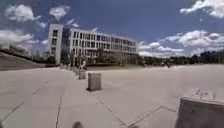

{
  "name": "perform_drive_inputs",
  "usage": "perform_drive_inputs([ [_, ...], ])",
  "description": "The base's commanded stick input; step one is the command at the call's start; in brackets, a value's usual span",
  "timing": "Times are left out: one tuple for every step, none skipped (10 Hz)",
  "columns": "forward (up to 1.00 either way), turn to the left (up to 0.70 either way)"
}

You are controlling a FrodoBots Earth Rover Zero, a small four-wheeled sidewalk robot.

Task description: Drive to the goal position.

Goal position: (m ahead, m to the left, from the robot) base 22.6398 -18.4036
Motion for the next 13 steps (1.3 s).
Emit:
perform_drive_inputs([
  [0.70,-0.18],
  [0.70,-0.31],
  [0.70,-0.35],
  [0.70,-0.35],
  [0.70,-0.35],
  [0.70,-0.35],
  [0.70,-0.35],
  [0.70,-0.35],
  [0.70,-0.35],
  [0.70,-0.35],
  [0.70,-0.35],
  [0.70,-0.35],
  [0.70,-0.35],
])
